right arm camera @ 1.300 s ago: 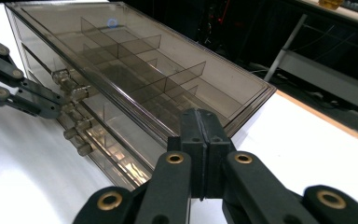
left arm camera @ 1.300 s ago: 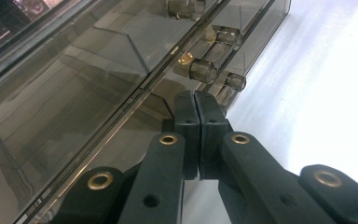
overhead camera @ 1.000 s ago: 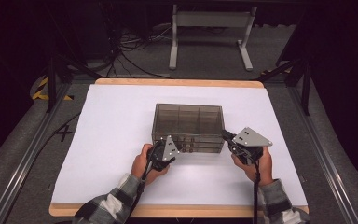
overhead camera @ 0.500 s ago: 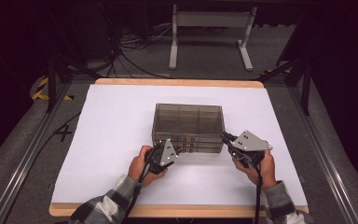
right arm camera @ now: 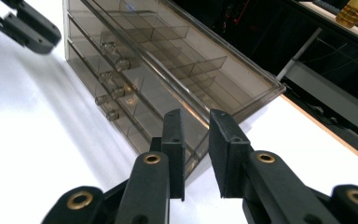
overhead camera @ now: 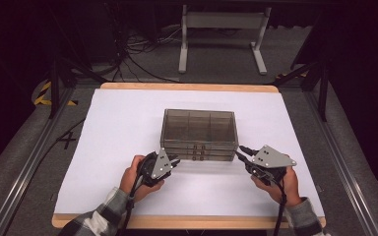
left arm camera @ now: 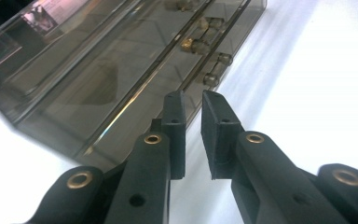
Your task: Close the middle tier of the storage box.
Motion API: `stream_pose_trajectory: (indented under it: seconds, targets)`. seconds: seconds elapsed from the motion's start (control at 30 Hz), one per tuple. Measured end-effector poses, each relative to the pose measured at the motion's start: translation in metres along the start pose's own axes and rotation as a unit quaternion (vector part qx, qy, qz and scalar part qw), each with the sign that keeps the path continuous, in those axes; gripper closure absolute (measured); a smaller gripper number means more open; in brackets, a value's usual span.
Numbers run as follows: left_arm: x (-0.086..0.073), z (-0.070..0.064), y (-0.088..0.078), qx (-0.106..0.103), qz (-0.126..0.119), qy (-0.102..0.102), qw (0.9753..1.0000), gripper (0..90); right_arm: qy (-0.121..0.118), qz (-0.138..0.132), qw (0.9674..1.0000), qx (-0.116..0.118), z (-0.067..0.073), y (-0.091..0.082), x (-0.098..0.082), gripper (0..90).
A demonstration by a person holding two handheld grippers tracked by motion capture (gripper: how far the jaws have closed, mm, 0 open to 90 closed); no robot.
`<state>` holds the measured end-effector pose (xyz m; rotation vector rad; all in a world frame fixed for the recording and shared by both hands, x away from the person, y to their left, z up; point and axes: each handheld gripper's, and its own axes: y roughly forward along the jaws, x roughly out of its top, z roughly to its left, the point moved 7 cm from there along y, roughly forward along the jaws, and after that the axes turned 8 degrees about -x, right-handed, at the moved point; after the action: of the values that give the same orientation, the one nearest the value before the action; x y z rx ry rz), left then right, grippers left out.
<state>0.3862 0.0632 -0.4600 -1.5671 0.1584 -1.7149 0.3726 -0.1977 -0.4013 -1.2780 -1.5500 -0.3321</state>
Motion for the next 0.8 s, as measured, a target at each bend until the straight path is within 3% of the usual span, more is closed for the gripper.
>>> stream_pose_trajectory:
  seconds: [0.2, 0.8]
  targets:
    - [-0.008, 0.005, -0.010, 0.009, 0.009, 0.000, 0.9999, 78.6, -0.005, 0.012, 0.9999, 0.008, 0.000, -0.004, -0.009, 75.6]
    - [-0.040, 0.024, -0.046, 0.044, 0.016, -0.028, 0.9985, 77.7, -0.003, 0.040, 0.9992, 0.004, -0.002, -0.010, -0.035, 71.4]
